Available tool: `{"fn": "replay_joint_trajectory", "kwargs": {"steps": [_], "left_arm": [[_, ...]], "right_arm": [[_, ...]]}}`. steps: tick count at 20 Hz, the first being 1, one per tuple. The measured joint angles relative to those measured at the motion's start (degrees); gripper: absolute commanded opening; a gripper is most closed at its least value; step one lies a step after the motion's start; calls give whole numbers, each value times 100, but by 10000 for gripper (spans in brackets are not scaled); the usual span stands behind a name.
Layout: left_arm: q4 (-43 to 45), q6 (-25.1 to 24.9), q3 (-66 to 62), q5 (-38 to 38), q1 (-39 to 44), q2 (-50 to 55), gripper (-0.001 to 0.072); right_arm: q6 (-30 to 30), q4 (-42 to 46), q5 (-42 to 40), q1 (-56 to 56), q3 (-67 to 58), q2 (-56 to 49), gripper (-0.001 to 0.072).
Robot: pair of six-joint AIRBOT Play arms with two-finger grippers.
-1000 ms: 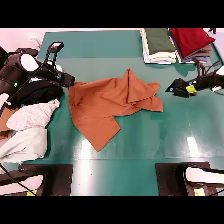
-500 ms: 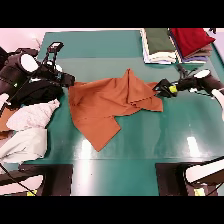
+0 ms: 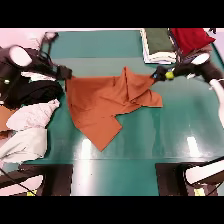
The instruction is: Fold the shirts.
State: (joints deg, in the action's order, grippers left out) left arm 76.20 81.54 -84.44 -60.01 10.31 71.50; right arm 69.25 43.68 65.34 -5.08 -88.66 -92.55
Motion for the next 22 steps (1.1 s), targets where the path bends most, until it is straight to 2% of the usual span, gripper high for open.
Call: {"fn": "replay_joint_trajectory", "kwargs": {"steps": [8,13,17,22], "left_arm": [[304,87,-2173,216,0,-2076,21],[334,96,-2647,199,0,-2981,20],[348,98,-2732,-328,0,-2857,21],[326,101,-2653,-1436,0,-1600,21]], "right_arm": [[-87,-20,903,-758,-1751,2675,18],[214,-20,1207,-1692,-2243,3768,17],[378,-9,1611,-2376,-2337,3971,17],[699,168,2240,-2396,-2009,3375,17]]}}
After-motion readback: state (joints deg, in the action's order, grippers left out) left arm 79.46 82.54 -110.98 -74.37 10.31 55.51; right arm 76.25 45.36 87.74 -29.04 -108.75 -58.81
